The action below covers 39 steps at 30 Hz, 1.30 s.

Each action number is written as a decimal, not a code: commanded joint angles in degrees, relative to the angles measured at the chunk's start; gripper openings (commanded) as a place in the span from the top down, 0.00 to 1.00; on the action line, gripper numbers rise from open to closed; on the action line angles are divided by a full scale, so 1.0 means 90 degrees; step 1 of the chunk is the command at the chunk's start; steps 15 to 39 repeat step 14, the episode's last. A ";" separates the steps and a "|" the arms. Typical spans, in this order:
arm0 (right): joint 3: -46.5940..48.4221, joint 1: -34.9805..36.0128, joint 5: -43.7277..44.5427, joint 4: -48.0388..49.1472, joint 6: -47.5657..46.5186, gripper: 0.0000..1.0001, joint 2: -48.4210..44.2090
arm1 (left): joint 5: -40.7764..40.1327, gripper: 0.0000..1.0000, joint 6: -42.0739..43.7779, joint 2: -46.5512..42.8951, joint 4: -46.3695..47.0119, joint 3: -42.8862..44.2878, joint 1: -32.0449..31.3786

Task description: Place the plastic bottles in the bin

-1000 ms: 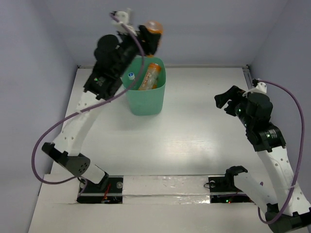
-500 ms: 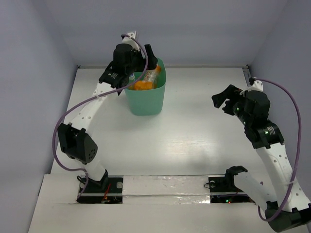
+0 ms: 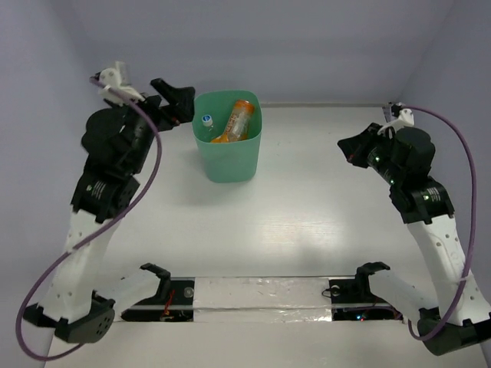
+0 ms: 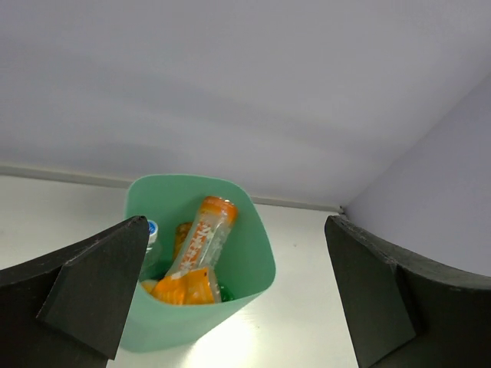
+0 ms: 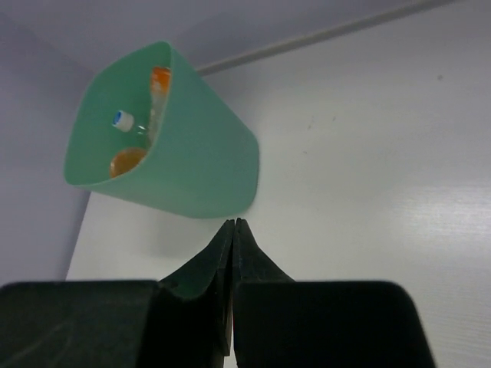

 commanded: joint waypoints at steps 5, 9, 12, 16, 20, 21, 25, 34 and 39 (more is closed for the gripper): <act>0.3049 0.0135 0.0310 -0.0111 -0.0631 0.86 0.0102 | -0.1189 0.01 -0.0504 -0.1020 -0.1422 -0.0127 0.0024; 0.3609 0.0136 0.0359 -0.0122 -0.0223 0.14 0.0220 | -0.1287 0.01 -0.0504 -0.1246 -0.1432 0.0067 0.0024; 0.2859 0.0136 0.0466 0.0345 -0.0123 0.00 -0.0139 | -0.1190 0.01 -0.0504 -0.1188 -0.1491 0.0127 0.0024; 0.2332 0.0136 0.0574 0.0406 -0.0113 0.00 -0.0307 | -0.1151 0.01 -0.0553 -0.1120 -0.1617 0.0127 0.0024; 0.2332 0.0136 0.0574 0.0406 -0.0113 0.00 -0.0307 | -0.1151 0.01 -0.0553 -0.1120 -0.1617 0.0127 0.0024; 0.2332 0.0136 0.0574 0.0406 -0.0113 0.00 -0.0307 | -0.1151 0.01 -0.0553 -0.1120 -0.1617 0.0127 0.0024; 0.2332 0.0136 0.0574 0.0406 -0.0113 0.00 -0.0307 | -0.1151 0.01 -0.0553 -0.1120 -0.1617 0.0127 0.0024; 0.2332 0.0136 0.0574 0.0406 -0.0113 0.00 -0.0307 | -0.1151 0.01 -0.0553 -0.1120 -0.1617 0.0127 0.0024; 0.2332 0.0136 0.0574 0.0406 -0.0113 0.00 -0.0307 | -0.1151 0.01 -0.0553 -0.1120 -0.1617 0.0127 0.0024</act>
